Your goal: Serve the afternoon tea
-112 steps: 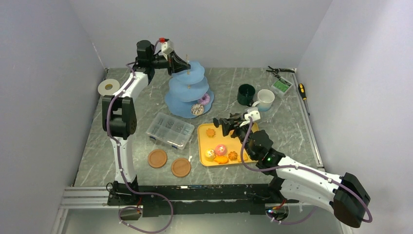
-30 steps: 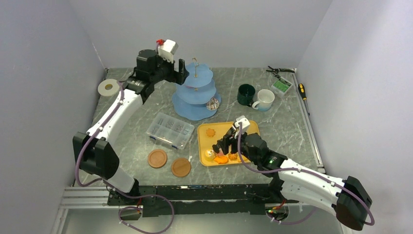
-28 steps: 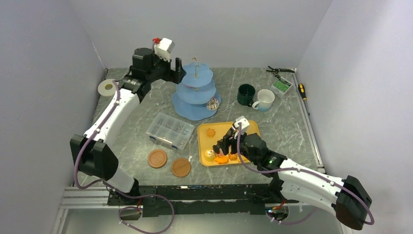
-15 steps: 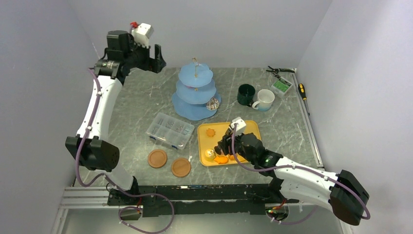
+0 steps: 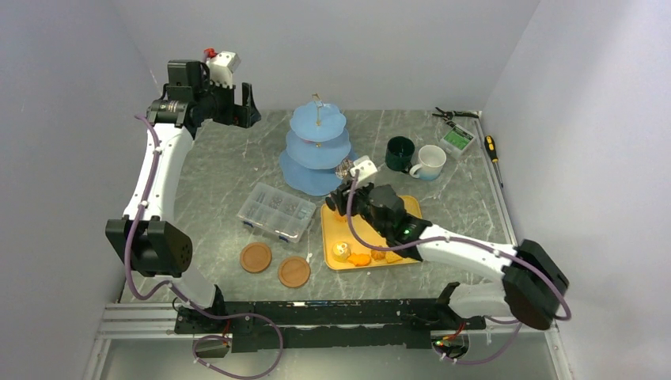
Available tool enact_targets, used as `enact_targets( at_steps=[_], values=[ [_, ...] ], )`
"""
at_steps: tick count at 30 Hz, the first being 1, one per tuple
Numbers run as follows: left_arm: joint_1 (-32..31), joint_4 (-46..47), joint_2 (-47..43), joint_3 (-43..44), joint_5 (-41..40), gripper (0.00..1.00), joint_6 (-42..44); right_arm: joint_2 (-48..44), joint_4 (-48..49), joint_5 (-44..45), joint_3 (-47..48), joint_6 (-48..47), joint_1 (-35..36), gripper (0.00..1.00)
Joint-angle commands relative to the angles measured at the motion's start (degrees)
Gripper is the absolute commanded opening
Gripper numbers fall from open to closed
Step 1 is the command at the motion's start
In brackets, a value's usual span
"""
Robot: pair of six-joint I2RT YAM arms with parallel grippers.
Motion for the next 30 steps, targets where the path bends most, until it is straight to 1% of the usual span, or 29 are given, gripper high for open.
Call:
enact_targets(
  at_steps=[1, 7, 15, 22, 25, 28, 30],
  values=[
    [0.0, 0.4, -2.9, 0.3, 2.5, 0.93, 0.2, 7.7, 10.5, 1.3, 5.4, -2.1, -0.6, 0.40],
    [0.1, 1.8, -3.4, -0.4, 2.9, 0.93, 0.6, 16.8, 16.5, 0.5, 9.8, -0.6, -3.2, 0.40],
    [0.3, 1.9, -3.3, -1.2, 3.1, 0.93, 0.5, 27.2, 25.3, 3.6, 12.4, 1.4, -4.8, 0.41],
    [0.5, 2.4, -3.3, -1.2, 3.5, 0.93, -0.1, 33.7, 30.1, 6.4, 14.2, 2.2, -5.1, 0.42],
    [0.5, 2.9, -4.4, -3.2, 2.7, 0.93, -0.5, 36.4, 33.1, 8.5, 14.9, 2.1, -5.3, 0.42],
    [0.5, 3.1, -5.4, -5.9, 3.6, 0.93, -0.2, 38.7, 35.2, 9.0, 15.8, 2.0, -5.6, 0.42],
    [0.5, 2.1, -5.3, -6.1, 4.2, 0.93, -0.4, 40.0, 35.3, 8.4, 16.8, 1.7, -5.8, 0.46]
  ],
)
